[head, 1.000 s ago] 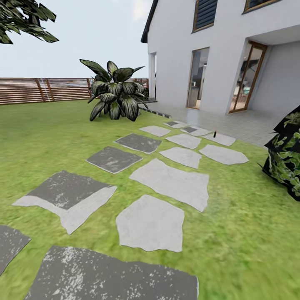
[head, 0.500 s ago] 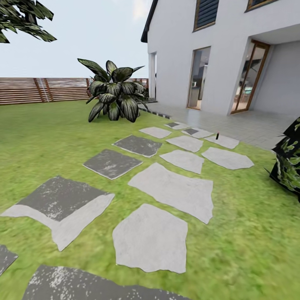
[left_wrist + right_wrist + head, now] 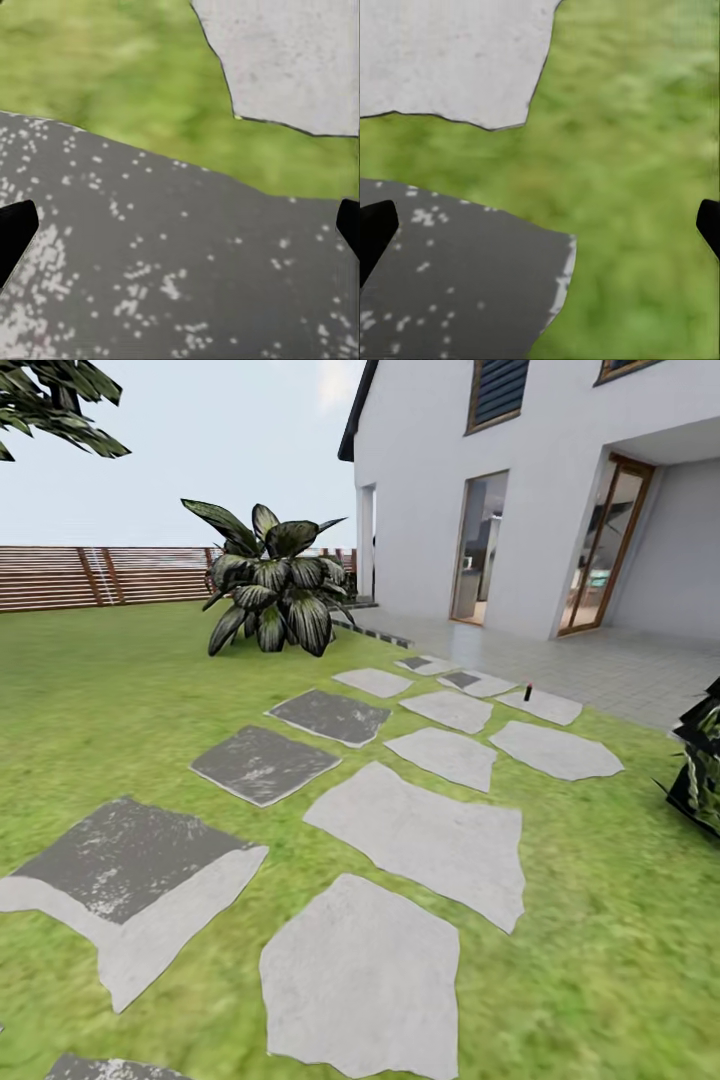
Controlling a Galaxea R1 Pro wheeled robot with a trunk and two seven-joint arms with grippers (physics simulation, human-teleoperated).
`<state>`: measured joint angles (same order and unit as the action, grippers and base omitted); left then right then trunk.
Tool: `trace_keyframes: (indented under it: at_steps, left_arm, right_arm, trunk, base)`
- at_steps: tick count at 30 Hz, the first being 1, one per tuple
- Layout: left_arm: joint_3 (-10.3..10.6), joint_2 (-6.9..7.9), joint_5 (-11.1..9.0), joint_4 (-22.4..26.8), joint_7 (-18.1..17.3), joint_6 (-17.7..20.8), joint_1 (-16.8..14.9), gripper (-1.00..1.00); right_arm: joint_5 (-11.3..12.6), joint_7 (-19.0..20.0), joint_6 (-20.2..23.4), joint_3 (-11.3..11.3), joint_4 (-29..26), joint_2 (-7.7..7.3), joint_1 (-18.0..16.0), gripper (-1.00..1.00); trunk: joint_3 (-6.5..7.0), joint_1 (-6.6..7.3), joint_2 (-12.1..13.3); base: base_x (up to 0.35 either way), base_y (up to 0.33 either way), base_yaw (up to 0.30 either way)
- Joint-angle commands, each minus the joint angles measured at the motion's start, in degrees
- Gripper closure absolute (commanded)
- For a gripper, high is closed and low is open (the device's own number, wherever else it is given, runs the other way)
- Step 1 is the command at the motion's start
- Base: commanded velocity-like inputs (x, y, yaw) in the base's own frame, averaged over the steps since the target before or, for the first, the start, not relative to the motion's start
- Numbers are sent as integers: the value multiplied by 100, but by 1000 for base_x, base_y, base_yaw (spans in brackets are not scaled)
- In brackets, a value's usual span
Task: Pick up the pesticide atomizer in the garden and spray insectifuge to fully cover both potted plants in the garden.
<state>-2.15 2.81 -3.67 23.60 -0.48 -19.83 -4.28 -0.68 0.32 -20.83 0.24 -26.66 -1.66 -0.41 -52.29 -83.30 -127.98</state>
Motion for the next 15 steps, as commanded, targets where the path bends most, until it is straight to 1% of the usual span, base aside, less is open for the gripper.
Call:
trace_keyframes:
  at_steps: [1, 10, 15]
  left_arm:
    - [5, 1, -38, -4, -5, -17, -3, -100]
    - [5, 1, -38, -2, -5, -20, -3, -100]
    - [5, 1, -38, -3, -5, -19, -3, -100]
  right_arm:
    - [-6, 3, -17, 2, 3, -1, -3, -100]
    - [-4, 11, -17, 2, 3, -1, -3, -100]
    - [-3, 12, -17, 2, 3, -1, -3, -100]
  trunk:
    - [-5, -2, -2]
    - [-5, -2, -2]
    - [-5, -2, -2]
  base:
    - [339, 0, 0]
    - [339, 0, -14]
    - [340, 0, -204]
